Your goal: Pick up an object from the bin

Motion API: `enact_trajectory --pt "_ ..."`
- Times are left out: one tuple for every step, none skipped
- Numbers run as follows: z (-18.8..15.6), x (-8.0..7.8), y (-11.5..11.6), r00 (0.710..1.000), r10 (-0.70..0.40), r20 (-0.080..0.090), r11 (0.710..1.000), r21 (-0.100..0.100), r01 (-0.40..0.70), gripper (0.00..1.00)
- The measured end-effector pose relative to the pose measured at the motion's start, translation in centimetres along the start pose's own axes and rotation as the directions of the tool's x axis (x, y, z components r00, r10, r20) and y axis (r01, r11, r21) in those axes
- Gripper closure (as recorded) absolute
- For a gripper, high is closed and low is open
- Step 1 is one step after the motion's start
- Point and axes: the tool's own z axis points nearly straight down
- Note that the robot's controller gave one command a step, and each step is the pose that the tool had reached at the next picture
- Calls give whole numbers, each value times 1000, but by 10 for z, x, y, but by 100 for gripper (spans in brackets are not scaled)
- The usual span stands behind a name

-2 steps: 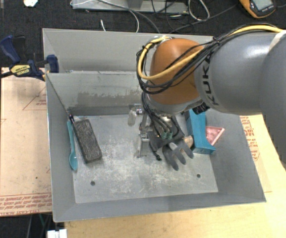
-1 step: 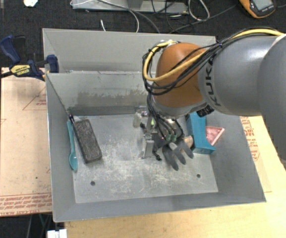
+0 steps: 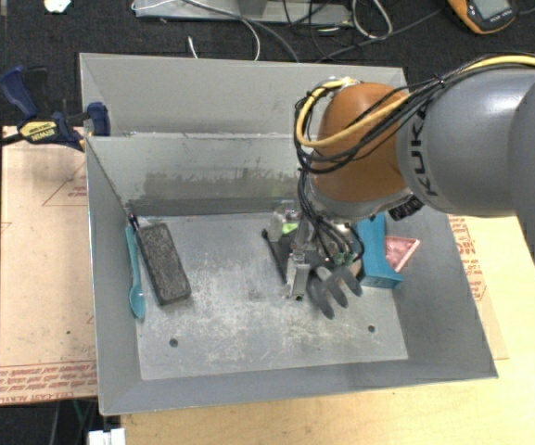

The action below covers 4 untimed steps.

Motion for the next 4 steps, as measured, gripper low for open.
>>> enact_trajectory --pt "20 -8 -40 1000 -1 3 1000 -4 1 0" --pt "53 -16 -63 983 -184 8 983 -1 184 0" --pt "67 -7 -101 994 -110 13 994 -20 111 100" --pt "67 -7 -101 994 -110 13 994 -20 111 100"
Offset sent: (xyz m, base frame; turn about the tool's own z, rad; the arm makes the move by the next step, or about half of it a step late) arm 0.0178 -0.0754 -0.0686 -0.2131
